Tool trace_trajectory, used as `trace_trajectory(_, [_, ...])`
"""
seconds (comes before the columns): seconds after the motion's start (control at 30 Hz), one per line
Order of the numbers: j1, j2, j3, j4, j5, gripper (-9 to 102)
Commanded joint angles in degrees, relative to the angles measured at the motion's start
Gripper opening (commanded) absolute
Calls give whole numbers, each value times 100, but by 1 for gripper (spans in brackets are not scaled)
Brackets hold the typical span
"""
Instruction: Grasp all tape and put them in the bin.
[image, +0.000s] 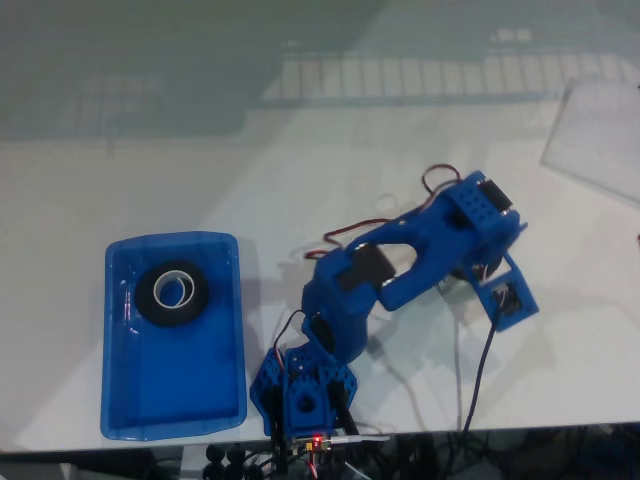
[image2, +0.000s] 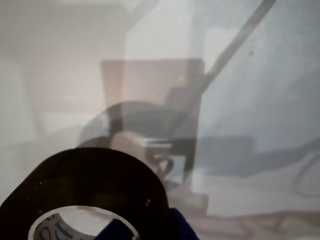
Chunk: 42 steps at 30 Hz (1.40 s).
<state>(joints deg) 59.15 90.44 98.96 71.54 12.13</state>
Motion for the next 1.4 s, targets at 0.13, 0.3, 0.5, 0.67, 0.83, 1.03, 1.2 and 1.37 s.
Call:
trace_trajectory(0.13, [-1125, 1661, -202, -26, -334, 0])
trace_trajectory(0.3, [-2021, 2602, -114, -9, -729, 0])
trace_trajectory(0.5, [-3524, 4034, 554, -62, -1266, 0])
trace_trajectory(0.67, [-5186, 5388, 1239, 88, -1564, 0])
trace_trajectory(0.83, [-6803, 6478, 1503, 396, -1723, 0])
trace_trajectory(1.03, [-8631, 7787, 2136, 642, -1969, 0])
trace_trajectory(1.2, [-10002, 8728, 2496, 967, -1881, 0])
trace_trajectory(1.37, [-10934, 9519, 2927, 967, -1837, 0])
